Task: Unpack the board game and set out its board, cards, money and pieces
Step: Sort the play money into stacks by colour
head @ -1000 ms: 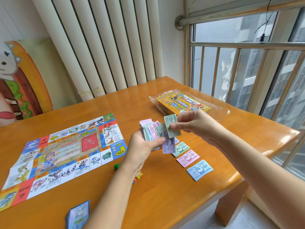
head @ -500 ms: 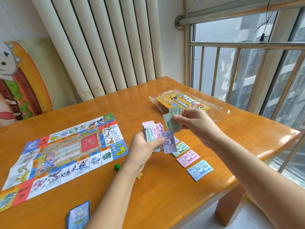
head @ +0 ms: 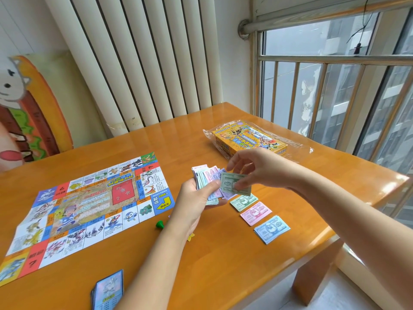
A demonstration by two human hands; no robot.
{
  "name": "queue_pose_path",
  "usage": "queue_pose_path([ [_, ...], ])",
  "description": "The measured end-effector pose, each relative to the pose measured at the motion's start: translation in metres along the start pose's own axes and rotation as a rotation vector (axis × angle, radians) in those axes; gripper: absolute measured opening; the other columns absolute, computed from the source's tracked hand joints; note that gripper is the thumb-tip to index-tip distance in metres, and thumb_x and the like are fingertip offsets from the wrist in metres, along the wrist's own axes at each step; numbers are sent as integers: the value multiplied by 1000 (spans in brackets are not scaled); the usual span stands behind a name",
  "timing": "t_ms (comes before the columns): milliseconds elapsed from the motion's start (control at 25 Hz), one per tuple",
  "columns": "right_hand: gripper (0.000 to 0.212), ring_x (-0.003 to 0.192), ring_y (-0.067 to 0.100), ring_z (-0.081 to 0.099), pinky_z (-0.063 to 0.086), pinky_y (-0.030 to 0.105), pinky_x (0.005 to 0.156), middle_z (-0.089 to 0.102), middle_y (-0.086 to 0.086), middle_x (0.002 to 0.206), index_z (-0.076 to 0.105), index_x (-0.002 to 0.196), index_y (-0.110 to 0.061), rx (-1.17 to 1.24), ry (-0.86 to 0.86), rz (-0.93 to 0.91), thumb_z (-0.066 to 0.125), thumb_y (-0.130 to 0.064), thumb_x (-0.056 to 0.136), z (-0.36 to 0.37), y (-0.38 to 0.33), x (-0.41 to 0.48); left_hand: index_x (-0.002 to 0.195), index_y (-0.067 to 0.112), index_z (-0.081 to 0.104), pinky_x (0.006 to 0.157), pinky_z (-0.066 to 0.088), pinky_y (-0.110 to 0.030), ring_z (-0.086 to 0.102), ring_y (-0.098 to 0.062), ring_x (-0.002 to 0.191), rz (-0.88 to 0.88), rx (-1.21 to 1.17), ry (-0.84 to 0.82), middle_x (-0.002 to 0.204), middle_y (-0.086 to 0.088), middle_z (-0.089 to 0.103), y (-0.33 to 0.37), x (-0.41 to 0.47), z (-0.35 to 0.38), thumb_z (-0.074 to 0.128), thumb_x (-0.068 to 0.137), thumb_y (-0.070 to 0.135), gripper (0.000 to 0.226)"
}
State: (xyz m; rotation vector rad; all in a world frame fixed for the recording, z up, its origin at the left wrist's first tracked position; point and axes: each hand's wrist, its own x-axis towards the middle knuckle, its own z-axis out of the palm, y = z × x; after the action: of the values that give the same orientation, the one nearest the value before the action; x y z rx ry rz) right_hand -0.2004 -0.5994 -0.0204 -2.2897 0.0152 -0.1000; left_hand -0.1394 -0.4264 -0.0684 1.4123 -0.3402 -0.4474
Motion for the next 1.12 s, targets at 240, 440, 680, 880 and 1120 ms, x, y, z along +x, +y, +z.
queue_pose_path([
  [240,23,74,16,67,55,29,68,72,2,86,68,89,-20,-78,56,-23,81,-11,72,5,-2,-2,91,14,67,63,59,-29,71,-19,74,52,24,14,85,-3,75,-3,-2,1,67,82,-2,19],
  [440,13,65,17,66,57,21,61,73,10,77,71,87,-2,362,165,142,75,-11,79,6,6,-7,93,15,67,84,54,-37,70,-25,91,112,-50,147,92,-3,75,-4,2,0,71,78,-1,22],
  [680,6,60,10,66,55,19,58,72,1,69,72,83,-10,535,239,150,69,-5,83,16,11,-13,94,13,66,77,57,-31,71,-19,85,64,-153,125,90,-2,75,-4,1,5,67,81,-2,21],
  [880,12,64,14,70,54,19,57,73,12,76,65,80,-2,581,174,184,74,-10,78,21,12,-18,94,12,66,68,57,-26,71,-14,76,71,-202,150,88,-3,74,-1,0,4,66,82,-4,20],
  [1120,7,57,12,63,51,17,54,72,7,74,66,82,-3,704,281,194,71,-1,78,15,21,-21,94,12,66,69,57,-26,70,-20,80,61,-210,225,94,-6,73,-1,2,1,67,81,-3,20],
])
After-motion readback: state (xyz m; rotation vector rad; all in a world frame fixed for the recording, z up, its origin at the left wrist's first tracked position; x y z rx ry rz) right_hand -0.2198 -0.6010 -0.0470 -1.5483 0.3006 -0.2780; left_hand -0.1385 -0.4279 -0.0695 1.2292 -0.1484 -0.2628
